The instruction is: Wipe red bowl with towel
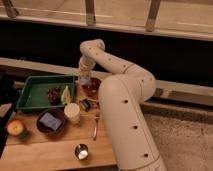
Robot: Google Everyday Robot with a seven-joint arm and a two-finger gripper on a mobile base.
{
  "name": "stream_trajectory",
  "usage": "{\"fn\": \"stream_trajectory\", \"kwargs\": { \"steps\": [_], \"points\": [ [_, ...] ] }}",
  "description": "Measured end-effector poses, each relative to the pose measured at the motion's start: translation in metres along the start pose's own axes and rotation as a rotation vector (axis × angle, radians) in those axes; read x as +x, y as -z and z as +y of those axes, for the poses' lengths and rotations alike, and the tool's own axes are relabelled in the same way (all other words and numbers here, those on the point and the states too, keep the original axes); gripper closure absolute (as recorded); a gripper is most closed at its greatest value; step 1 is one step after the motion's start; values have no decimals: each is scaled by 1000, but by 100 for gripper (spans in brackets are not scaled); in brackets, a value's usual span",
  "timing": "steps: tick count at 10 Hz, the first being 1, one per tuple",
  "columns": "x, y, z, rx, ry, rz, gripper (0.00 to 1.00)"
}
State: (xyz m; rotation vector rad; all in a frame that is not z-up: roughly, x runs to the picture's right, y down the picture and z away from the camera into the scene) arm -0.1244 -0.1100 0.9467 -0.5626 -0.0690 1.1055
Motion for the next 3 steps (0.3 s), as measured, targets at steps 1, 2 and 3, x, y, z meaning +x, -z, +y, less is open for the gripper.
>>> {"fn": "stream_trajectory", "kwargs": {
  "steps": [1, 2, 3],
  "points": [
    [4, 5, 0, 6, 1, 1, 100],
    [11, 11, -2, 11, -1, 4, 100],
    [20, 19, -6, 19, -3, 6, 100]
  ]
}}
